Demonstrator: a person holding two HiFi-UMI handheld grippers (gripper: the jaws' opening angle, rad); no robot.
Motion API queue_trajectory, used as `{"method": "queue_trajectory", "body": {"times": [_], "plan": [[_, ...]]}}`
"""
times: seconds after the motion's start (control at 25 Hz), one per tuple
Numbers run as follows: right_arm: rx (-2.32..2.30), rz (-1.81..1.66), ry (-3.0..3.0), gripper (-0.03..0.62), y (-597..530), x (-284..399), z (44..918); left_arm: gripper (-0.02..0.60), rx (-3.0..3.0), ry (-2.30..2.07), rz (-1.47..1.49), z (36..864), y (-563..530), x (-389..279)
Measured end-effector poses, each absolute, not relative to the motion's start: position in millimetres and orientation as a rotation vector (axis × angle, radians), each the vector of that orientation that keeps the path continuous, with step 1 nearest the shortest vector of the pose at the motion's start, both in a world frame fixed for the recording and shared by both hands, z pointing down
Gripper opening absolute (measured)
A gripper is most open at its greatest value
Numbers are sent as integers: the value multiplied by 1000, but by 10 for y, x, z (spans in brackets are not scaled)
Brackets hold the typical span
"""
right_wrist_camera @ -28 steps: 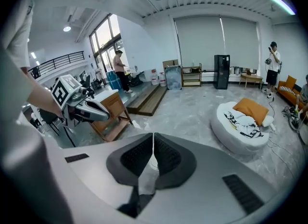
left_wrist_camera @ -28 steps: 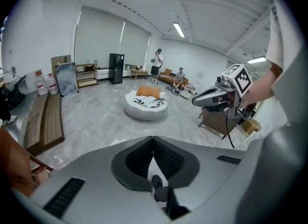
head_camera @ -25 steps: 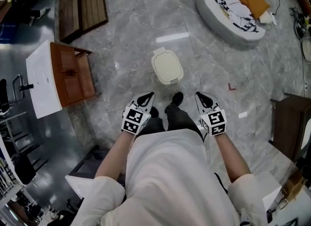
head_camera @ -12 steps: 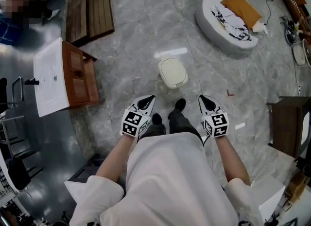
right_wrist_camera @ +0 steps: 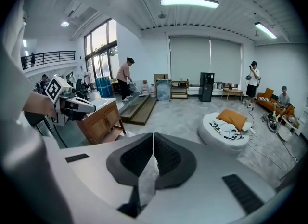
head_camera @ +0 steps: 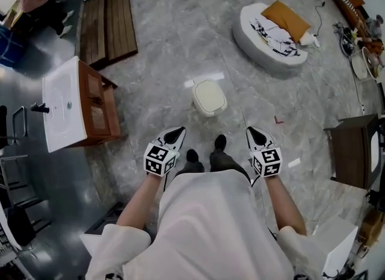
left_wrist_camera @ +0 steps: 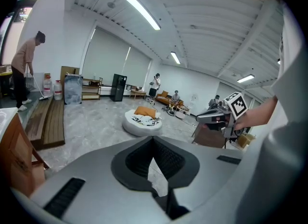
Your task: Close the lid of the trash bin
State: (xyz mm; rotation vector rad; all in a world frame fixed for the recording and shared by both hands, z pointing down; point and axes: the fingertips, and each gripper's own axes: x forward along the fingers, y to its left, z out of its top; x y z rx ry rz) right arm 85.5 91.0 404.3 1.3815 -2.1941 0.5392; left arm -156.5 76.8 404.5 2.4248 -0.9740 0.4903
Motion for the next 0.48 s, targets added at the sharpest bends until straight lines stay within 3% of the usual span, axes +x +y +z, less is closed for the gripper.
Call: {"method": "queue_trajectory", "body": {"times": [0.48], "plan": [[1371,498,-2222,31,884,1235,3832,17,2431,-1064,414,3715,698,-1343]]}}
